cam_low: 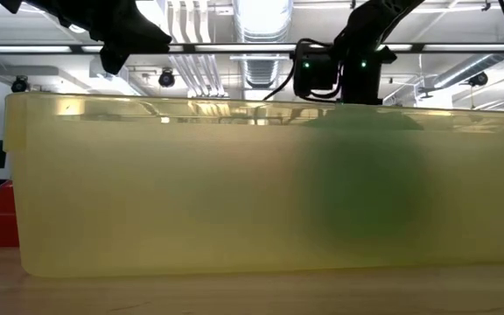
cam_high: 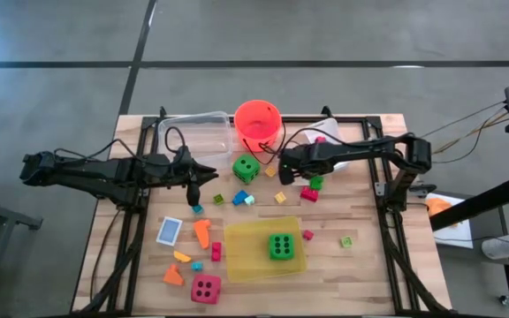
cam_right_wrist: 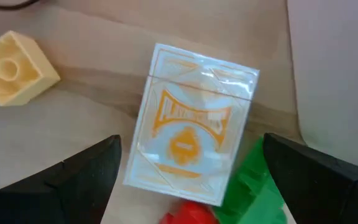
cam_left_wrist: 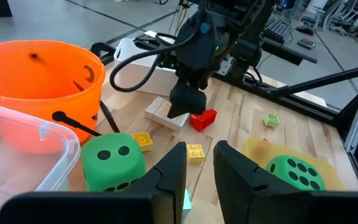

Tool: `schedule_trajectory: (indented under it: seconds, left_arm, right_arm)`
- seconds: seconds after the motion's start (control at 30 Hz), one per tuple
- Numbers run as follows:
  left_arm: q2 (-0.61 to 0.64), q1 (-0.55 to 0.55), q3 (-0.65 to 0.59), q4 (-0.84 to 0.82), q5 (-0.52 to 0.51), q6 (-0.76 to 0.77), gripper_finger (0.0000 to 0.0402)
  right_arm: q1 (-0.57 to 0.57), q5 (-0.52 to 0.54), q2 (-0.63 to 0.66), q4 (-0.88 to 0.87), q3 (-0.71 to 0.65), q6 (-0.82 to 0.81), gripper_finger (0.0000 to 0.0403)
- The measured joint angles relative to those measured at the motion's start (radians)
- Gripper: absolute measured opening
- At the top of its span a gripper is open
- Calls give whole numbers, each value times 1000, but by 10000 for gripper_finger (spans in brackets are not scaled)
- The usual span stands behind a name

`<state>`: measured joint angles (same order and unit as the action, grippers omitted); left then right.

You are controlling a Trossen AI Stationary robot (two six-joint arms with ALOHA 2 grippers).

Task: Pick & Place Toys
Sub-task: Put the orange playing card box into the transparent bin

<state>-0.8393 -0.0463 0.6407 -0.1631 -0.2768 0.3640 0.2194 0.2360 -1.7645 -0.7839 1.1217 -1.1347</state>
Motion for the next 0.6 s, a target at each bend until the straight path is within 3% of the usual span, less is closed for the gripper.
schedule_trajectory:
  seconds: [0.6]
  left_arm:
    - [0,0,0,0,0,2,78]
  right_arm:
    - [-13,26,-97,37,-3,15,383]
